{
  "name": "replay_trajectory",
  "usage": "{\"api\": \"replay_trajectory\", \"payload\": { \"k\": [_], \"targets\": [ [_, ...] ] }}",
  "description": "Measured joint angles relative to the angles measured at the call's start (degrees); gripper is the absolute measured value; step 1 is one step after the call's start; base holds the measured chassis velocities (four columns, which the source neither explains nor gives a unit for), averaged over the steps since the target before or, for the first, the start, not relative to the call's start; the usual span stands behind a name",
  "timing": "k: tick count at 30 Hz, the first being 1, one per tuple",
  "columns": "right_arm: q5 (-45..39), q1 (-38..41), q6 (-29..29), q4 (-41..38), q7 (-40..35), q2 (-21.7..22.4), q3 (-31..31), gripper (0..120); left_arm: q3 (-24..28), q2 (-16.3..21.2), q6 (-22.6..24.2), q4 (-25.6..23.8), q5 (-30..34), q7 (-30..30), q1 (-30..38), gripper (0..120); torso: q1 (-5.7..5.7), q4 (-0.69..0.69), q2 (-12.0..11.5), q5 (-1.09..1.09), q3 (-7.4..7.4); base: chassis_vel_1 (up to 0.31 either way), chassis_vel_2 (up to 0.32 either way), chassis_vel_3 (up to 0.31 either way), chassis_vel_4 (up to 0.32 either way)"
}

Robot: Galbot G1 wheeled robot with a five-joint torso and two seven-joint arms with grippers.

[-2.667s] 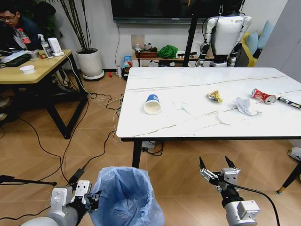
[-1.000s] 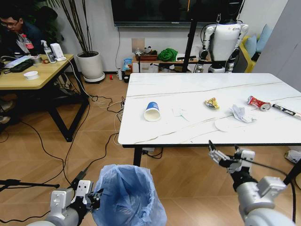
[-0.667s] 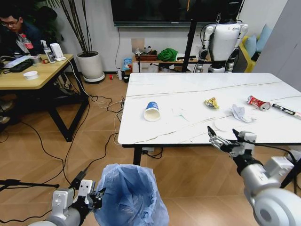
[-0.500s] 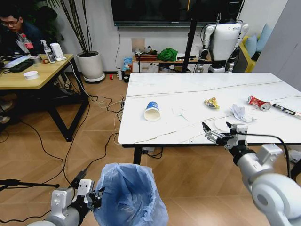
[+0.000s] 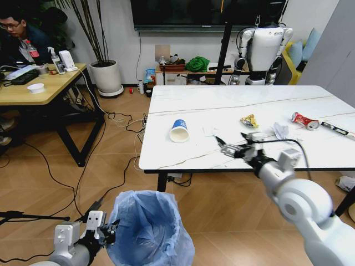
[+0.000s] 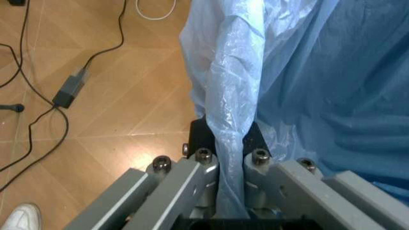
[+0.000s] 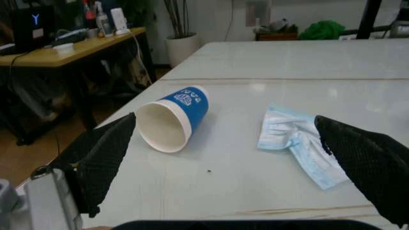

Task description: Pick up the trash bin and place the trash from the table into it.

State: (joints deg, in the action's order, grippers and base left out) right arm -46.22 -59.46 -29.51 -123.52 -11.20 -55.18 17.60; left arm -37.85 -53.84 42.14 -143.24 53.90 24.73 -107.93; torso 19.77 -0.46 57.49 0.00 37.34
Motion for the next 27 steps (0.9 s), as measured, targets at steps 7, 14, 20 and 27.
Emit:
{"api": "replay_trajectory", "payload": {
  "k": [7, 14, 20, 27],
  "targets": [
    [-2.9, 13.2, -2.9, 9.9, -6.0, -2.5, -13.0, 100, -0.5, -0.6, 0.0, 0.0, -0.7, -0.3, -0.4, 0, -0.01, 0.0, 0.0, 0.0, -0.02, 0.0, 0.0, 0.0, 0.0],
    [-5.2, 22.0, -4.4, 16.6, -9.9, -5.3, -19.6, 100, -1.4, -0.6, 0.0, 0.0, -0.5, -0.5, -0.4, 0, -0.02, 0.0, -0.1, -0.01, -0.04, 0.0, 0.0, 0.0, 0.0],
    [-6.1, 25.9, -5.8, 21.3, -11.9, -9.2, -24.1, 100, -1.5, -1.2, 0.0, 0.0, -0.4, -0.6, -0.5, 0, -0.04, 0.0, -0.1, -0.01, -0.04, 0.0, 0.0, 0.0, 0.0],
    [-2.3, 27.5, -5.2, 26.9, -12.6, -13.5, -25.6, 100, -1.5, -2.0, 0.0, 0.0, -0.3, -1.3, -1.0, 0, -0.04, -0.01, -0.1, -0.01, -0.05, 0.0, 0.0, 0.0, 0.0]
  ]
}}
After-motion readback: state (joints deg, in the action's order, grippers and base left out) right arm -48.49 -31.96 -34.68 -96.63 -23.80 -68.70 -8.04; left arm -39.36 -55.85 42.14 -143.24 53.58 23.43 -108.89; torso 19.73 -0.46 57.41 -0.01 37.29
